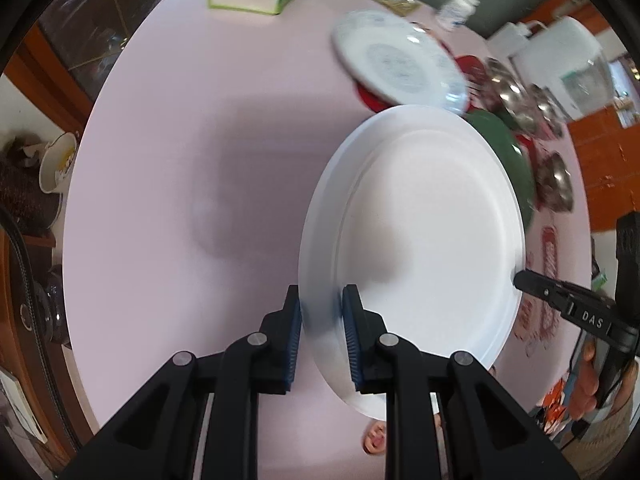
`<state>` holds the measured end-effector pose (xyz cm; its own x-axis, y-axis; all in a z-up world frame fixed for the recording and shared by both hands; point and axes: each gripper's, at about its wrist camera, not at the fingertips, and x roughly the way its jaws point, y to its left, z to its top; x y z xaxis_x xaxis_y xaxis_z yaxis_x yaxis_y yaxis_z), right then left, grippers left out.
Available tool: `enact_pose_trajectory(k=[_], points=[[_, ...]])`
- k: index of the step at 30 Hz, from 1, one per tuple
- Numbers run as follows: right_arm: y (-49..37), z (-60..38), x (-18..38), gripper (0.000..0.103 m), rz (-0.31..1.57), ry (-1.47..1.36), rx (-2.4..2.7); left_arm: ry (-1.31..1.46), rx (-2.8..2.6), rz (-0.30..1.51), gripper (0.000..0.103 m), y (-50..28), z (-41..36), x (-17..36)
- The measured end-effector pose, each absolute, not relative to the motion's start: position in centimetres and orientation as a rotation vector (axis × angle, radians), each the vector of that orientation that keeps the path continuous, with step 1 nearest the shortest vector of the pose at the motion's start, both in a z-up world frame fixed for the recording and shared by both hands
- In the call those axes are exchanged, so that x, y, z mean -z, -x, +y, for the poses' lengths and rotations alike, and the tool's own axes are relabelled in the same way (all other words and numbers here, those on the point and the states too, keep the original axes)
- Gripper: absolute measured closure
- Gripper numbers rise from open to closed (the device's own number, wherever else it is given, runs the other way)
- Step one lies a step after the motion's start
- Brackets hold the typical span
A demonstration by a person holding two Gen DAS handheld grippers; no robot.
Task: Organize plates and bowls
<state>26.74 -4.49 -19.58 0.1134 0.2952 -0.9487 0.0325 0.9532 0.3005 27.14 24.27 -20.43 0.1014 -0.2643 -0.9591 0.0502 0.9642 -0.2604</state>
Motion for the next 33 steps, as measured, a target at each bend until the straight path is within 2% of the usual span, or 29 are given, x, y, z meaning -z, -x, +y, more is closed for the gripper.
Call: enact_pose_trajectory(k=[7, 18, 23, 33], points=[[-21.2, -6.3, 18.1, 0.086, 1.435, -0.206, -0.184, 0.153, 0.274, 1.434, 0.084, -20.4, 21.1, 18.3], [-12.9, -9.3, 21.5, 0.086, 1.493, -0.143, -0.129, 0.169, 0.251, 1.488, 0.084, -11.8, 17.9, 22.5], [-11.6, -10.0, 23.3, 0.086, 1.530, -0.151, -0.104, 0.194, 0.226, 1.517, 0.084, -10.0, 16.6, 24.9], [-10.8, -10.6, 24.0, 0.085, 1.540, -0.164, -0.099, 0.144, 0.197, 1.508, 0.083, -8.6, 16.5, 25.5]])
